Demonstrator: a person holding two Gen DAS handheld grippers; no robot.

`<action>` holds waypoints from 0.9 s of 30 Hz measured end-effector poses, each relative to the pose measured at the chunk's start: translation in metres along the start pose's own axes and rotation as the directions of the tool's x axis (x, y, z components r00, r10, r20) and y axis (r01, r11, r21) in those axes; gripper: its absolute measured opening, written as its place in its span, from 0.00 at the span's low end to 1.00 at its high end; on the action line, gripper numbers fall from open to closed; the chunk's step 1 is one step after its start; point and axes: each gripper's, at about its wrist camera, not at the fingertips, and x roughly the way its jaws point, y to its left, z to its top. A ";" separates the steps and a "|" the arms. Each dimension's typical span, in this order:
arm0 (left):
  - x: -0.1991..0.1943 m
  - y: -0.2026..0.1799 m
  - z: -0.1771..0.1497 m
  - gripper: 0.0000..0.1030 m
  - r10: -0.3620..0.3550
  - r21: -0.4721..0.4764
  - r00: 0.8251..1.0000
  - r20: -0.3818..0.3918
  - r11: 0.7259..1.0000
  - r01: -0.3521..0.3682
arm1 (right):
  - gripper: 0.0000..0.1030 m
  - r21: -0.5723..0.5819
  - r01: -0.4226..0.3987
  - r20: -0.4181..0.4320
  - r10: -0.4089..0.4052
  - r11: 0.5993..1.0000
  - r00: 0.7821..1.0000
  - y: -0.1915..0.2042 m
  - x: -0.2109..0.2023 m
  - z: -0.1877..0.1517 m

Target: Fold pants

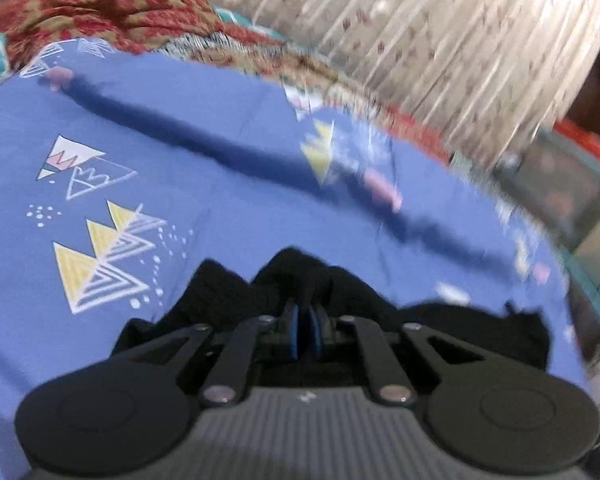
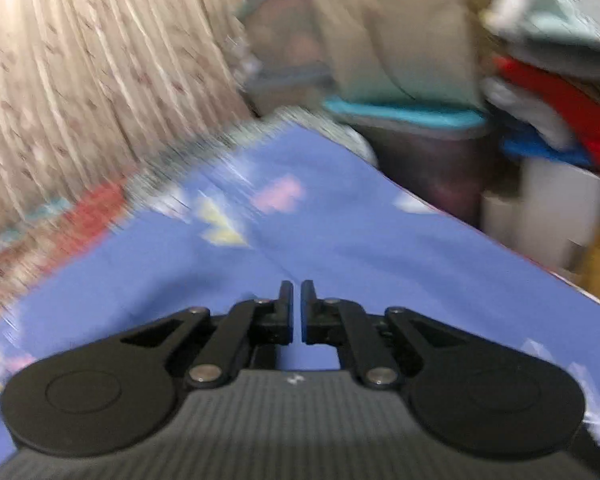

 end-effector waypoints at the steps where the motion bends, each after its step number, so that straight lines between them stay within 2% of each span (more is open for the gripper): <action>1: 0.005 -0.003 -0.001 0.08 0.019 0.018 1.000 -0.005 1.000 -0.019 | 0.08 -0.006 0.004 -0.032 -0.004 1.000 0.999 -0.009 0.002 -0.004; 2: 0.008 -0.005 -0.001 0.15 0.038 0.027 0.999 -0.002 0.999 -0.038 | 0.09 -0.012 -0.005 -0.055 0.004 1.000 0.998 -0.008 0.004 -0.008; 3: 0.010 -0.005 0.002 0.27 0.059 0.031 0.998 0.008 0.998 -0.059 | 0.14 -0.022 -0.023 -0.073 0.021 0.999 0.997 -0.005 0.008 -0.009; 4: 0.011 -0.004 0.005 0.31 0.079 0.028 0.997 0.025 0.996 -0.080 | 0.19 -0.041 -0.051 -0.095 0.047 0.998 0.994 0.002 0.015 -0.011; 6: 0.016 -0.002 0.012 0.39 0.119 0.032 0.992 0.050 0.992 -0.121 | 0.47 -0.087 -0.099 -0.132 0.087 0.991 0.987 0.044 0.040 -0.018; 7: 0.022 0.000 0.015 0.42 0.133 0.037 0.990 0.047 0.990 -0.135 | 0.54 -0.108 -0.124 -0.145 0.108 0.986 0.983 0.057 0.052 -0.021; 9: 0.032 0.004 0.019 0.47 0.144 0.035 0.989 0.030 0.989 -0.145 | 0.53 -0.141 -0.144 -0.159 0.121 0.979 0.980 0.078 0.076 -0.026; 12: 0.046 0.006 0.022 0.49 0.134 0.036 0.991 -0.004 0.990 -0.134 | 0.53 -0.110 -0.100 -0.186 0.079 0.989 0.979 0.079 0.121 -0.026; 15: 0.055 0.001 0.020 0.49 0.158 0.060 0.987 -0.007 0.986 -0.157 | 0.53 0.001 -0.006 -0.182 0.006 1.000 0.983 0.056 0.157 -0.027; 17: 0.059 -0.002 0.018 0.48 0.167 0.071 0.986 -0.003 0.984 -0.166 | 0.51 0.115 -0.001 -0.226 0.027 0.993 0.974 0.039 0.180 -0.032; 18: 0.060 -0.003 0.018 0.48 0.173 0.076 0.985 -0.004 0.982 -0.172 | 0.49 0.163 -0.021 -0.273 0.066 0.986 0.960 0.034 0.191 -0.036; 19: 0.061 -0.004 0.017 0.48 0.177 0.079 0.984 -0.004 0.981 -0.177 | 0.30 0.180 -0.034 -0.307 0.089 0.983 0.948 0.035 0.198 -0.041; 20: 0.062 -0.005 0.017 0.48 0.182 0.080 0.983 -0.004 0.980 -0.181 | 0.08 0.157 -0.035 -0.308 0.083 0.987 0.948 0.039 0.198 -0.041; 22: 0.064 -0.005 0.017 0.47 0.191 0.076 0.982 -0.005 0.979 -0.190 | 0.08 0.135 -0.048 -0.257 0.081 0.990 0.963 0.043 0.183 -0.038; 24: 0.062 -0.004 0.018 0.47 0.190 0.067 0.982 -0.003 0.980 -0.190 | 0.08 0.159 -0.042 -0.134 0.064 0.986 0.989 0.035 0.154 -0.029; 25: 0.060 -0.004 0.019 0.47 0.190 0.065 0.982 -0.003 0.980 -0.190 | 0.08 0.158 -0.015 -0.081 0.028 0.987 0.996 0.029 0.137 -0.026; 27: 0.058 -0.003 0.019 0.46 0.187 0.065 0.982 -0.002 0.980 -0.187 | 0.08 0.122 0.061 0.001 -0.061 0.991 0.998 0.014 0.102 -0.023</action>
